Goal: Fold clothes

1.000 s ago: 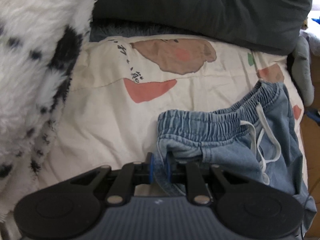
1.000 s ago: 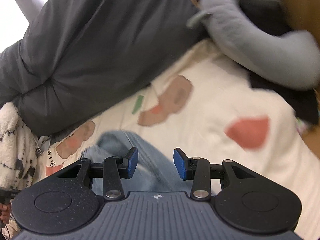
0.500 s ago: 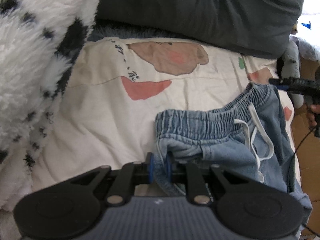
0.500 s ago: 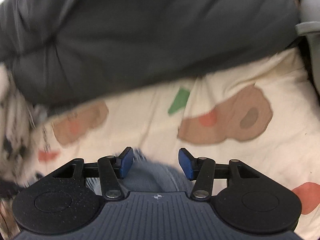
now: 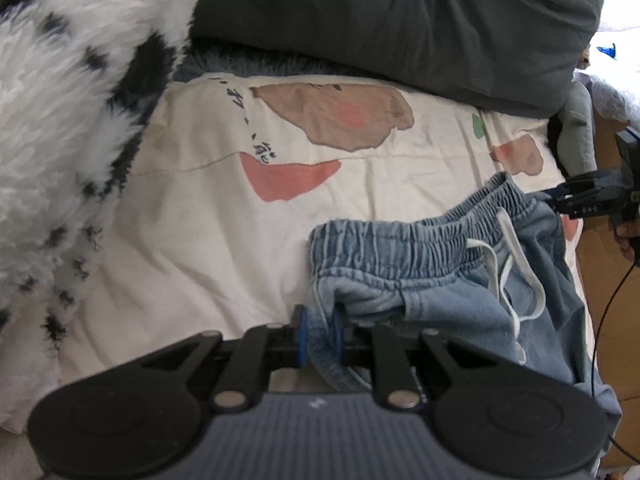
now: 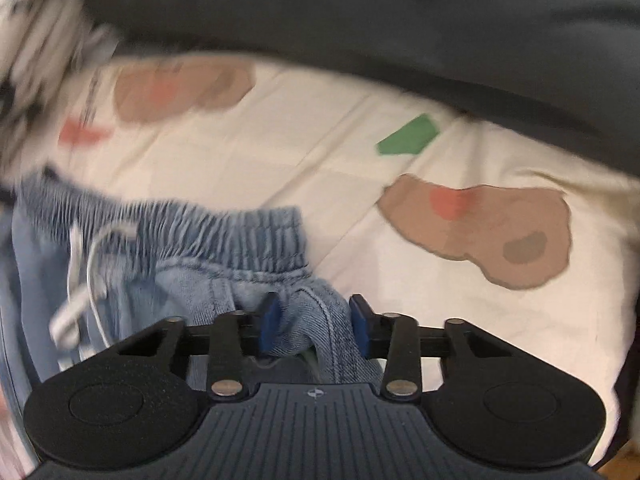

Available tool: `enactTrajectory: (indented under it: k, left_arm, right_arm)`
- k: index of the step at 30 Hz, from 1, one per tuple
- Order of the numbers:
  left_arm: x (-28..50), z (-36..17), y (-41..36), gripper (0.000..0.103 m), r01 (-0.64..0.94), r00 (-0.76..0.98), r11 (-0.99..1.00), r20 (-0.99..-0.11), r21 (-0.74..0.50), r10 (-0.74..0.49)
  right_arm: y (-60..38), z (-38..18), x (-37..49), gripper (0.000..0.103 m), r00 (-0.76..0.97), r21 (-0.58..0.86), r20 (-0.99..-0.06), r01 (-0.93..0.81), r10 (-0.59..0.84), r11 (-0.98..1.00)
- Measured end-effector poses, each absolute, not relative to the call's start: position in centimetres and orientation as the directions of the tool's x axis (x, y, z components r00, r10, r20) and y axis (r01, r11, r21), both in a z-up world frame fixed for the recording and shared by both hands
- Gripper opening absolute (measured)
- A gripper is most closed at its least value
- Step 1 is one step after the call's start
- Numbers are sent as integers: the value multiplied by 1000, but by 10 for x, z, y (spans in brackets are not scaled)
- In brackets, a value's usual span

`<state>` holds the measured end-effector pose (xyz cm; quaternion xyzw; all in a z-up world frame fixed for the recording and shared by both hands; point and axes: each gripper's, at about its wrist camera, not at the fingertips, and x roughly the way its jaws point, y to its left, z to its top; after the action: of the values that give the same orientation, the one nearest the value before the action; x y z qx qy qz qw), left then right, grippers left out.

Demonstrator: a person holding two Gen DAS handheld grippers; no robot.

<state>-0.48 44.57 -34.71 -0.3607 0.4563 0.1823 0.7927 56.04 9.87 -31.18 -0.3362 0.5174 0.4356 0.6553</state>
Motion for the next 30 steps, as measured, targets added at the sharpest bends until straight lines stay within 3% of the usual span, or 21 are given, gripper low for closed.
enactTrajectory:
  k: [2, 8, 16, 18, 20, 24, 27, 29, 30]
  left_arm:
    - [-5, -346, 445, 13, -611, 521, 680, -853, -405, -40]
    - [2, -319, 447, 13, -578, 584, 707, -812, -408, 8]
    - [32, -279, 445, 11, -525, 637, 767, -768, -369, 67]
    - [37, -279, 449, 11, -518, 639, 767, -768, -378, 52]
    - [43, -284, 451, 11, -505, 629, 779, -776, -370, 40]
    - [39, -296, 453, 11, -526, 593, 765, -805, -371, 18]
    - [32, -302, 454, 11, -537, 583, 754, -812, -378, 9]
    - [28, -306, 455, 12, -544, 582, 745, -813, -386, 4]
    - [28, -308, 455, 12, -547, 582, 742, -813, -389, 3]
  right_arm:
    - [104, -313, 554, 18, 92, -27, -979, -943, 180, 332]
    - [102, -290, 547, 11, 255, -197, -952, -934, 169, 300]
    - [81, -239, 568, 0, 563, -451, -801, -791, 204, 412]
    - [68, -221, 594, 0, 585, -421, -786, -743, 200, 520]
    - [56, -208, 620, 0, 532, -294, -809, -734, 250, 613]
    - [59, -214, 636, 0, 462, -204, -843, -749, 276, 630]
    - [74, -230, 635, 4, 363, -122, -876, -802, 316, 584]
    - [85, -242, 630, 26, 315, -96, -893, -830, 321, 549]
    - [91, -247, 628, 31, 290, -84, -902, -845, 321, 529]
